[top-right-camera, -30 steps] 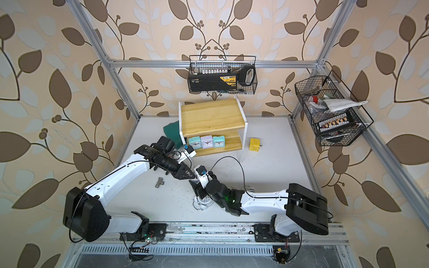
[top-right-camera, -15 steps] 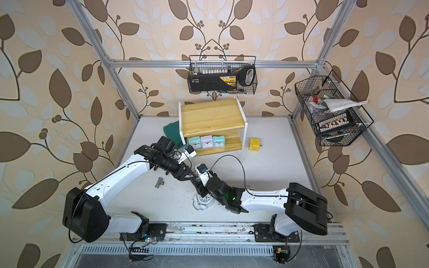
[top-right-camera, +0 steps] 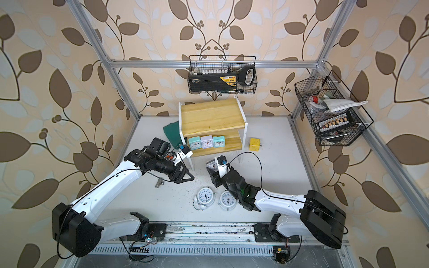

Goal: Place the alarm clocks on the shelf by style
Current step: Place the alarm on the shelf.

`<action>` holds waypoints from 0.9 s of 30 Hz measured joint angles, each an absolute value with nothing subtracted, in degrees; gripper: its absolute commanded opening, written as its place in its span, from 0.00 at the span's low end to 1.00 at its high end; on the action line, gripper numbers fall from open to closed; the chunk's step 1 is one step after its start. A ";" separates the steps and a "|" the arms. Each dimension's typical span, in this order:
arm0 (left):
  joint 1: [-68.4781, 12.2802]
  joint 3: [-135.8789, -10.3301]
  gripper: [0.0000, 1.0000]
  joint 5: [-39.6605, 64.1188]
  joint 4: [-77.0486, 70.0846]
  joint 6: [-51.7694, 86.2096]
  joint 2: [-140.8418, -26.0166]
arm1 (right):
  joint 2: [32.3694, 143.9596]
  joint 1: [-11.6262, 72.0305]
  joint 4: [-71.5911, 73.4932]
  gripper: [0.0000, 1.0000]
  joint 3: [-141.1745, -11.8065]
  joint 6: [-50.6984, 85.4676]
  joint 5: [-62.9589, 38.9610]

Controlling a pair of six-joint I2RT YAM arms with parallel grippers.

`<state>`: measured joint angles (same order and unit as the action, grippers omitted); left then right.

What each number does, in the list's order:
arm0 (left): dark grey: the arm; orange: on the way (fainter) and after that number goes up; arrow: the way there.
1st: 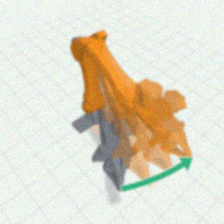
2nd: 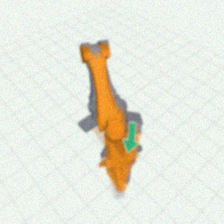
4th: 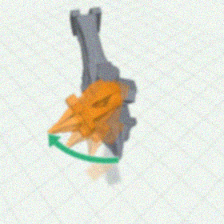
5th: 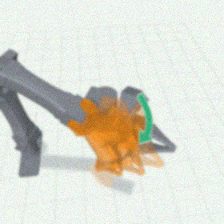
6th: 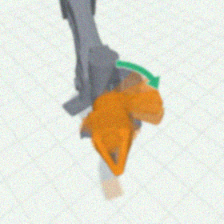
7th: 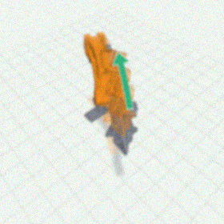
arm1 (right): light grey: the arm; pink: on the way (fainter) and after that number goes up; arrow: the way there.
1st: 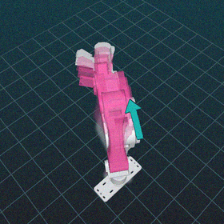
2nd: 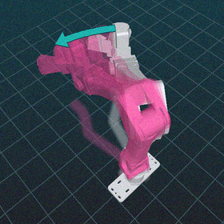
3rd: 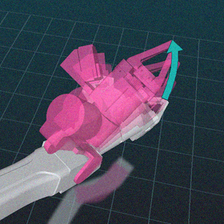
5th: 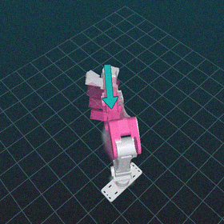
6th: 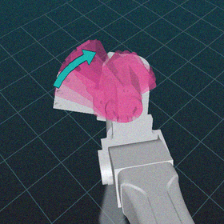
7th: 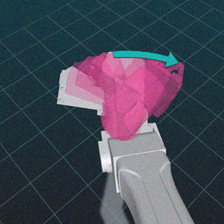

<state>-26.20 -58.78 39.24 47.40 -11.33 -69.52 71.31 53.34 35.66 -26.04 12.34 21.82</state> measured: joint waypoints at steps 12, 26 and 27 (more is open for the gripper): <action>-25.06 -57.34 0.74 39.16 46.98 -12.01 -68.36 | 71.50 45.82 49.43 0.47 -24.05 10.00 24.95; -24.69 -56.36 0.74 39.20 46.76 -12.16 -68.05 | 77.80 44.40 58.98 0.46 -24.14 5.43 31.24; -24.69 -56.23 0.74 39.20 46.76 -12.19 -68.01 | 78.06 44.31 59.46 0.46 -24.14 5.17 31.59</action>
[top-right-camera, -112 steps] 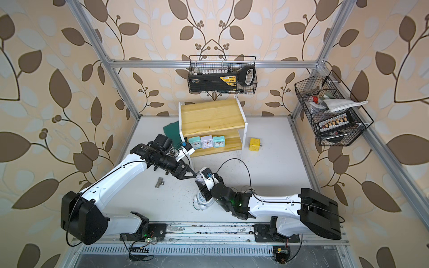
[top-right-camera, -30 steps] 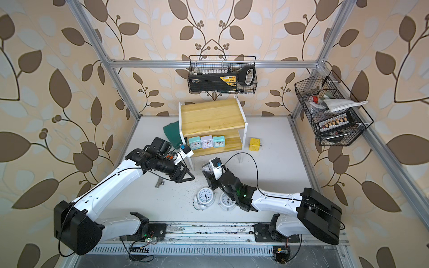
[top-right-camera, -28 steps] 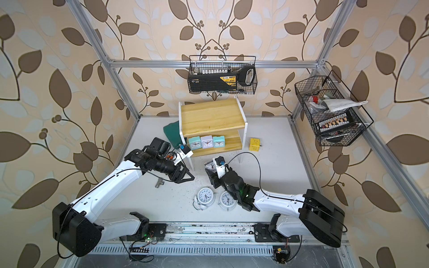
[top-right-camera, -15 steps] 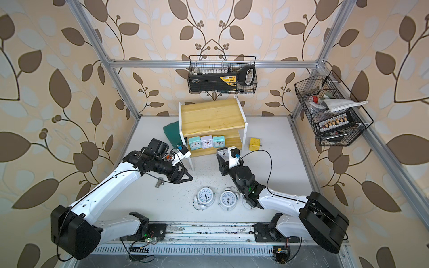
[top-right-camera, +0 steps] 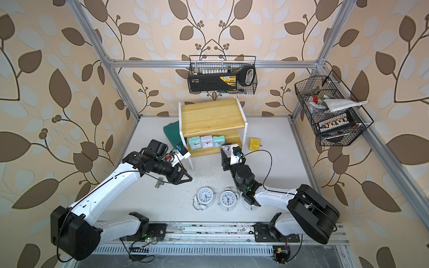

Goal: Place the alarm clocks on the shelf by style
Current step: Place the alarm on the shelf.

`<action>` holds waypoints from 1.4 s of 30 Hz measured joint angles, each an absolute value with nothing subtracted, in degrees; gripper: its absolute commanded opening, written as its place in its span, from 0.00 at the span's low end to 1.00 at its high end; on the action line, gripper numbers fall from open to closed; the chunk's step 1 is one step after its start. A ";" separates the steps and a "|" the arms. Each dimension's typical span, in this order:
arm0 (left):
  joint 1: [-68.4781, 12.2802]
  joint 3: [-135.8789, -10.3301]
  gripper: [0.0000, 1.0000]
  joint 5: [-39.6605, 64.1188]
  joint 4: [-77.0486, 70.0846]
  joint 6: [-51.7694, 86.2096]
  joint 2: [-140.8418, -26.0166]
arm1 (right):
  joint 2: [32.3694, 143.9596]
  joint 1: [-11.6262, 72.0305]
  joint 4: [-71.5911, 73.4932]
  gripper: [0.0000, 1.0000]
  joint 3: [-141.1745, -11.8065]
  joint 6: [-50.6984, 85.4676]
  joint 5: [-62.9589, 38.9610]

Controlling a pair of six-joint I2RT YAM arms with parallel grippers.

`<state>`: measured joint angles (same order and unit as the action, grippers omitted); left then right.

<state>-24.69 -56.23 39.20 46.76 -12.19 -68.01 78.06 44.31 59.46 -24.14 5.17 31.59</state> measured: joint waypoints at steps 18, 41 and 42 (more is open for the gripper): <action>-24.69 -55.99 0.74 39.33 46.59 -13.17 -67.83 | 80.66 39.70 61.63 0.47 -26.59 4.40 31.53; -24.32 -55.96 0.74 39.40 46.57 -13.30 -67.83 | 87.68 35.55 62.92 0.52 -30.92 3.11 29.23; -24.32 -55.96 0.74 39.42 46.57 -13.30 -67.83 | 87.85 35.48 63.11 0.53 -30.94 3.09 29.12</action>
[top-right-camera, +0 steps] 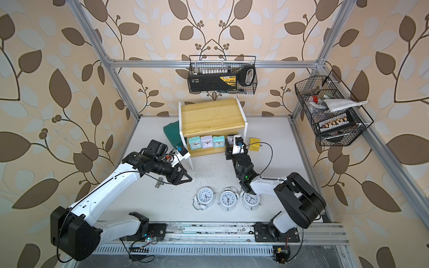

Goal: Place the alarm clocks on the shelf by style
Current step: Place the alarm on the shelf.

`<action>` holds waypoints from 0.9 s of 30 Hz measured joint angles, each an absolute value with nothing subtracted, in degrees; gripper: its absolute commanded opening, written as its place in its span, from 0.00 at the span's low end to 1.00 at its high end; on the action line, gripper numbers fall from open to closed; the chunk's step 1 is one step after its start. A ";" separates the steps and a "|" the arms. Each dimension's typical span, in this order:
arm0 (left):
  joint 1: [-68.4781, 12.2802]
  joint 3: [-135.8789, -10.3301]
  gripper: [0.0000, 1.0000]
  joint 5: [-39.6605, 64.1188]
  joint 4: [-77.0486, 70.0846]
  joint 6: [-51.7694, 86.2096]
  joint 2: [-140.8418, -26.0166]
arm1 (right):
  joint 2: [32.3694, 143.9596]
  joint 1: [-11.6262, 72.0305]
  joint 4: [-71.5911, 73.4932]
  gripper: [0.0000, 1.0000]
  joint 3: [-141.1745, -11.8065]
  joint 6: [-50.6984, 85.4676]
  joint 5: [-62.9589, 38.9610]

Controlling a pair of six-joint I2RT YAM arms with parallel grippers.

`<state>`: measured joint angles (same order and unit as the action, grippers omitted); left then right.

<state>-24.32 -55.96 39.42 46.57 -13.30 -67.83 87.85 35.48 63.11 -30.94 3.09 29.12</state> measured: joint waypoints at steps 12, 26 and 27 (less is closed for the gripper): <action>-24.29 -55.96 0.74 39.46 46.57 -13.41 -67.83 | 87.99 35.44 63.83 0.69 -30.98 2.52 28.27; -24.29 -55.96 0.74 39.57 46.52 -13.43 -67.83 | 81.95 35.40 61.58 0.73 -30.55 2.31 26.83; -24.29 -55.96 0.74 39.57 46.52 -13.43 -67.83 | 80.90 35.40 60.75 0.73 -30.50 2.33 26.59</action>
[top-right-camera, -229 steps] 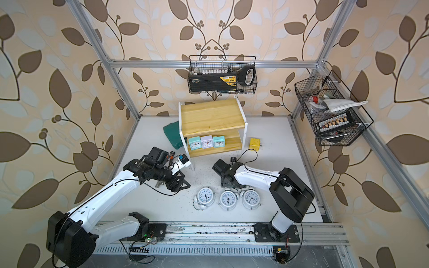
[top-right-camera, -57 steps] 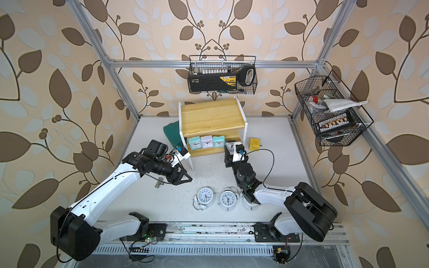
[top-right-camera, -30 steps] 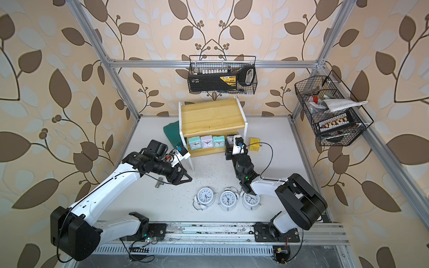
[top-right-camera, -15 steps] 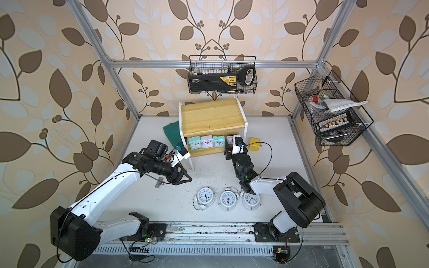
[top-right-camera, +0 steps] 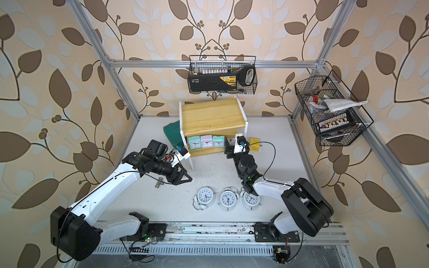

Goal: Place the alarm clocks on the shelf by style
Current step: Place the alarm on the shelf, then pick up the alarm from the shelf.

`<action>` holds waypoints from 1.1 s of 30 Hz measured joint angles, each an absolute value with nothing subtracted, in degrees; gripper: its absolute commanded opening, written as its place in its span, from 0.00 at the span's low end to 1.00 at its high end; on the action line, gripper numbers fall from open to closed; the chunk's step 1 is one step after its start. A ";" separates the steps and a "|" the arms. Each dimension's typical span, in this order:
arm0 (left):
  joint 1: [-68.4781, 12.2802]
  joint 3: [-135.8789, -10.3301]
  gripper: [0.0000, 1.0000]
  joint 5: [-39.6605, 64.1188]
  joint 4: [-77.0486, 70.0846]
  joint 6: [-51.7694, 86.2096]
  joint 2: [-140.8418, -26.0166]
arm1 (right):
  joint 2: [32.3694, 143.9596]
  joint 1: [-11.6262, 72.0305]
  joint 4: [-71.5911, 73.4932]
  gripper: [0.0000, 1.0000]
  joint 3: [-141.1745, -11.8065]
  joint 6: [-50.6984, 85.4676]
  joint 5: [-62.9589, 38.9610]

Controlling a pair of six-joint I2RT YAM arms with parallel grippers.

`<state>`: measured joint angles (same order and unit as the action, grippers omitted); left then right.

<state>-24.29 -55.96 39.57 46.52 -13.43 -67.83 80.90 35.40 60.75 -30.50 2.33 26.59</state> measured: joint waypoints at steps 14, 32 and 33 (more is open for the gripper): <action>-23.94 -55.88 0.75 39.59 46.35 -13.45 -67.83 | 72.29 35.35 33.32 0.73 -34.81 11.22 24.73; -23.94 -55.35 0.75 39.59 46.19 -13.45 -67.83 | 75.09 35.24 27.38 0.79 -35.20 13.08 24.12; -23.94 -55.35 0.75 39.59 46.17 -13.45 -67.83 | 75.33 35.22 27.33 0.79 -35.35 13.08 24.12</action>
